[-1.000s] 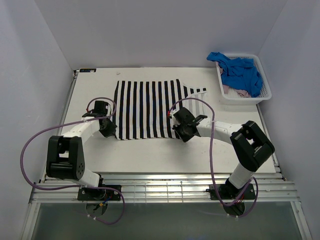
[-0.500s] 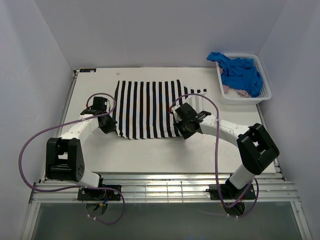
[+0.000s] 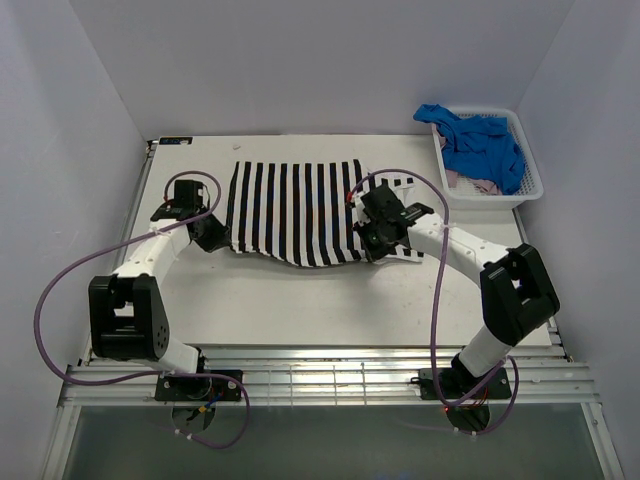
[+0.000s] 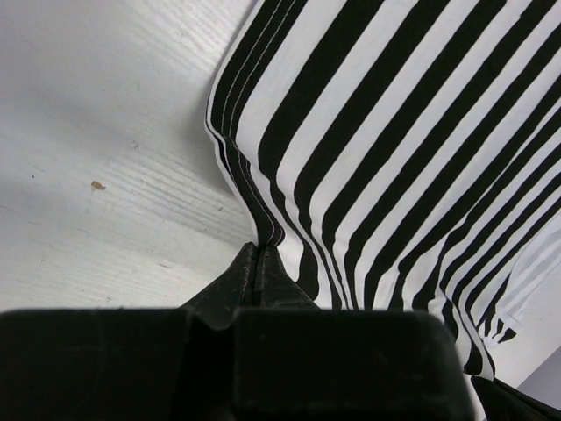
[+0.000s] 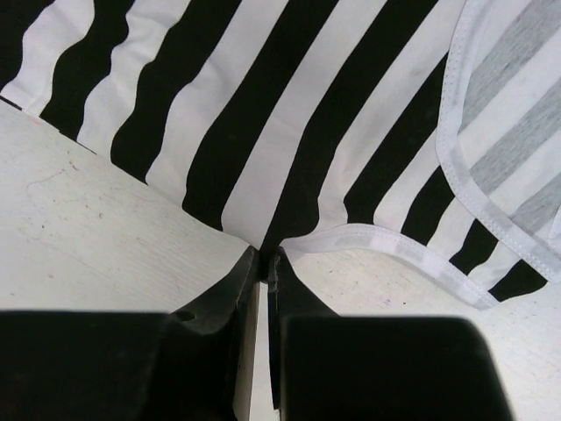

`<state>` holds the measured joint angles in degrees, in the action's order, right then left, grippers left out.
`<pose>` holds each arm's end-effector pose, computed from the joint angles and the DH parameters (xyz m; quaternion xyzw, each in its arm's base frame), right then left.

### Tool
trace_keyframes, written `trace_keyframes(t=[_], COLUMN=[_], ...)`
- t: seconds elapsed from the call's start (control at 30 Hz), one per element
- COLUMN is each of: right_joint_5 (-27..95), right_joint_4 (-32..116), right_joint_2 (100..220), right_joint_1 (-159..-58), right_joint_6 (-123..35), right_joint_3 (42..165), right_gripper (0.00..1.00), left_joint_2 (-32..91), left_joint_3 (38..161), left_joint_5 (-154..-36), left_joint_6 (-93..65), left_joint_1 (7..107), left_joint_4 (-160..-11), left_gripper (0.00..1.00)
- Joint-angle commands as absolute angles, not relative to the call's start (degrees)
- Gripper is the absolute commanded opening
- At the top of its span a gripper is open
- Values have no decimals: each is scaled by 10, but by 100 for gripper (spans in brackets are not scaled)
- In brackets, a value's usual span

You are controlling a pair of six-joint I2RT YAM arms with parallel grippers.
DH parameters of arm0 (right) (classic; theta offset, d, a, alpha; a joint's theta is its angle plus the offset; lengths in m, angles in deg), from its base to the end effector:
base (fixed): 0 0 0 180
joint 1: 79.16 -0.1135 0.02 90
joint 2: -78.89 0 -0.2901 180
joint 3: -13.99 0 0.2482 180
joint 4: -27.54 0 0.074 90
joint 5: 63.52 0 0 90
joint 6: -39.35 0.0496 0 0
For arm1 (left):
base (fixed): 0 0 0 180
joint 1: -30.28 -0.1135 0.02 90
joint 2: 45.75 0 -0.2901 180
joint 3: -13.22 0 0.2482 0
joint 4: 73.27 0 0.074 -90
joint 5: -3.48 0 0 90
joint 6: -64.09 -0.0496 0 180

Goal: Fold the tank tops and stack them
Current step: Fold the tank top

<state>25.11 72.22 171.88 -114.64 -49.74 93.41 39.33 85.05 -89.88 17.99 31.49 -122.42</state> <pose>0.2787 0.1972 0.2399 -0.2826 0.9193 0.0745 0.2634 0.2938 -0.0091 0.2362 -0.3468 0.9067 -0.1177 0.2093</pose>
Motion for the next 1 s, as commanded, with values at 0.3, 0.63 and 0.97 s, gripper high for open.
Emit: trace_keyframes(t=[0.3,0.63,0.97], right_joint_5=[308,320,327], right_joint_4=[779,792,803], right_joint_2=[1783,1837,1881], right_joint_1=[-1117,-1089,-1075], right_joint_6=[-571,-588,-614], right_joint_3=[1063,1138,1203], right_gripper=[8,8,8], left_joint_2=[449,494,529], left_joint_3=[924,957,989], left_joint_5=[-928,-944,-958], left_joint_6=[177,180,179], left_joint_1=[285,260,257], left_joint_4=[-1202,-1197,-1188], left_gripper=[0,0,0])
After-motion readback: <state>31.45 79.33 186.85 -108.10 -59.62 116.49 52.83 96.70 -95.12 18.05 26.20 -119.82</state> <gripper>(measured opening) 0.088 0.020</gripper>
